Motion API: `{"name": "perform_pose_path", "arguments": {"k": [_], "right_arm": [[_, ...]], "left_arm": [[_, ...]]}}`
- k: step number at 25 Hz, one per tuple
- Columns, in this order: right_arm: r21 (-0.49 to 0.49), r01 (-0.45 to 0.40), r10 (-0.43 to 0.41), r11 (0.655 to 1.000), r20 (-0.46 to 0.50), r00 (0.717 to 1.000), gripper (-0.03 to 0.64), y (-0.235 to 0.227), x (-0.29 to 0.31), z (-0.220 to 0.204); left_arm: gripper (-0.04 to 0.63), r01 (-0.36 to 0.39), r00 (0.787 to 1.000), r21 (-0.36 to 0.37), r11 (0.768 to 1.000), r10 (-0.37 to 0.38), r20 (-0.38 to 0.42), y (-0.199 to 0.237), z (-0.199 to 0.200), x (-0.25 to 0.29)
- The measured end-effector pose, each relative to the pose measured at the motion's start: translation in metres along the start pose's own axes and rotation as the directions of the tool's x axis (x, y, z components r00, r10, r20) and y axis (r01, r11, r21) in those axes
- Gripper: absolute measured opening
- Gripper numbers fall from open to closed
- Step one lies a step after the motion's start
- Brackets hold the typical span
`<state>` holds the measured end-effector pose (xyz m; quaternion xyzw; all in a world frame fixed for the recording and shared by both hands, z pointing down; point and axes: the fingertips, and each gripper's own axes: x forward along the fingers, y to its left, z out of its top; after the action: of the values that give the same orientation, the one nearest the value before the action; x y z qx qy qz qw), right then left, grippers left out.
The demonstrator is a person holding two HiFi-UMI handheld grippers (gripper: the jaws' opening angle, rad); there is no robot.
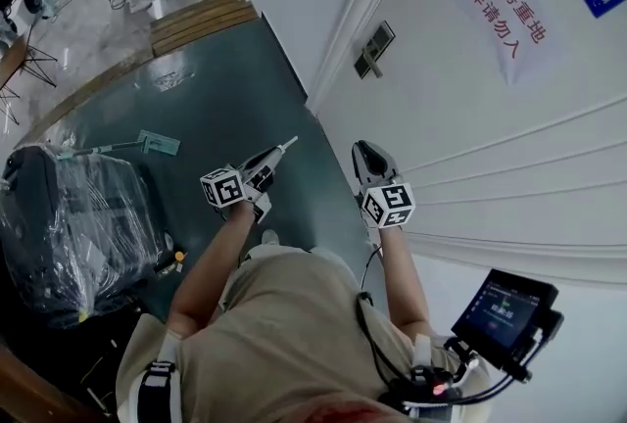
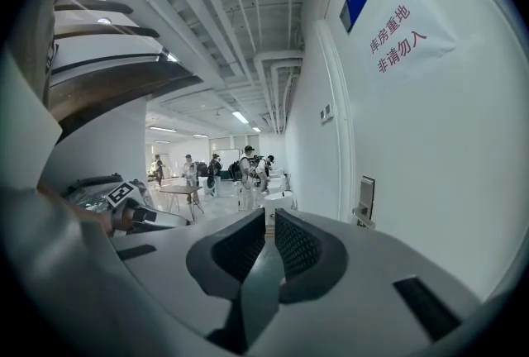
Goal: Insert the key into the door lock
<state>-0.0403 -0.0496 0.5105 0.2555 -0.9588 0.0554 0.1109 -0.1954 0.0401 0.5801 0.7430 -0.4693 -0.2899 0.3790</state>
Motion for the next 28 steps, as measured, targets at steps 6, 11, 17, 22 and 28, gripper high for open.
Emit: {"name": "perform_pose_path", "arguments": {"k": [6,11,17,22,28], "right_arm": [[-0.004,0.034,-0.034,0.999,-0.021,0.999,0.023,0.001,0.006,0.005],[-0.023,0.054,-0.054,0.998,-0.001,0.999,0.023,-0.003,0.014,0.019],[-0.024,0.072,-0.071,0.997,0.010,0.997,0.023,-0.015,0.012,0.018],[-0.015,0.080,-0.079,0.997,0.034,0.996,0.023,-0.065,0.025,0.029],[-0.034,0.066,-0.064,0.997,0.041,0.997,0.023,-0.111,0.042,0.045]], "left_arm": [[0.035,0.023,0.999,-0.027,0.999,-0.024,-0.034,0.011,0.009,0.015],[0.035,0.059,0.997,-0.009,0.998,-0.059,-0.039,0.013,0.024,0.033],[0.035,0.061,0.997,-0.027,0.998,-0.062,-0.038,0.015,0.024,0.040],[0.035,0.024,0.999,-0.001,1.000,-0.024,-0.048,0.020,0.036,0.079],[0.035,0.023,0.998,-0.045,0.999,-0.025,-0.061,0.019,0.040,0.136]]}}
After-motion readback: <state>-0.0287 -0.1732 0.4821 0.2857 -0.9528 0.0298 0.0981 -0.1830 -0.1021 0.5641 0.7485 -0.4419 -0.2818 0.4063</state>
